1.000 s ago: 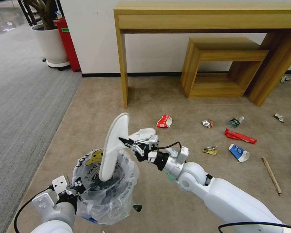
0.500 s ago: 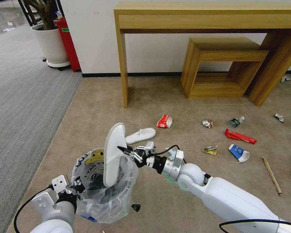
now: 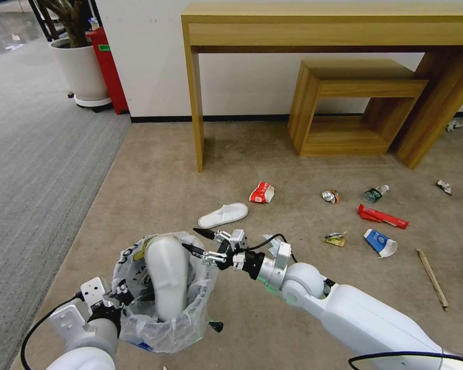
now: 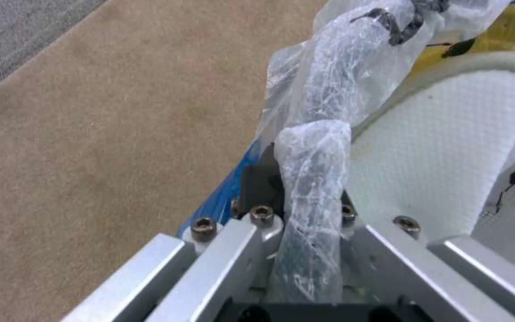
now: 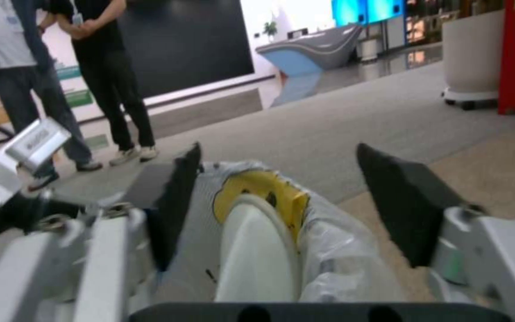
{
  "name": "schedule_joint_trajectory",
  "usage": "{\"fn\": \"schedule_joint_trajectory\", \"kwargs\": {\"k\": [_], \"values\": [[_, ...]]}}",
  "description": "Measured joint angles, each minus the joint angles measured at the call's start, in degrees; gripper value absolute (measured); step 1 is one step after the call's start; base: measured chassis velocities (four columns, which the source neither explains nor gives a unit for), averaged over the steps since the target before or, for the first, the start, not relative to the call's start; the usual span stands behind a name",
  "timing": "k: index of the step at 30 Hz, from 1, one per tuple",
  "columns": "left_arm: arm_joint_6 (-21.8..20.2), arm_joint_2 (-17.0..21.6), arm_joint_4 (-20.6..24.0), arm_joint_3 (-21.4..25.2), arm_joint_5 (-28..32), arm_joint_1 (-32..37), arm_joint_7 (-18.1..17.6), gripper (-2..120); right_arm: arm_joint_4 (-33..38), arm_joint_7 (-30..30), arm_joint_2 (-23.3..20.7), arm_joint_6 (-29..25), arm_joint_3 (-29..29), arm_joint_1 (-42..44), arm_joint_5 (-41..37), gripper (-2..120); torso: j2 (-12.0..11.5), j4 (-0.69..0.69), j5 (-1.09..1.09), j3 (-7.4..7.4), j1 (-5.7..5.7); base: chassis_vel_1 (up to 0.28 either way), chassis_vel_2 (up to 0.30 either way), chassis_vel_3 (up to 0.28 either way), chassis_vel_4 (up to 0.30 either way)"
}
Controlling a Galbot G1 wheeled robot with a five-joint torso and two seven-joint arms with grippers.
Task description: Pick up the trash bin and place the garbage on the floor into it.
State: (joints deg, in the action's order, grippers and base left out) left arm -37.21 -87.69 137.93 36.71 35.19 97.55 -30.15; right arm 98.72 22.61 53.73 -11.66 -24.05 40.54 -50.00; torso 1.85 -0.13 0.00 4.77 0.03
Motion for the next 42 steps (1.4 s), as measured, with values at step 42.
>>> {"fn": "schedule_joint_trajectory", "kwargs": {"k": [42], "values": [[1.34,4.14,-4.6,1.94,-1.33,-1.86,0.84,1,13.98,-26.86,-4.23,4.93,44.71,30.13,4.88,100,0.0,0.0,0.0,-0.01,0.0,0.0,0.0,0.0,0.0]]}}
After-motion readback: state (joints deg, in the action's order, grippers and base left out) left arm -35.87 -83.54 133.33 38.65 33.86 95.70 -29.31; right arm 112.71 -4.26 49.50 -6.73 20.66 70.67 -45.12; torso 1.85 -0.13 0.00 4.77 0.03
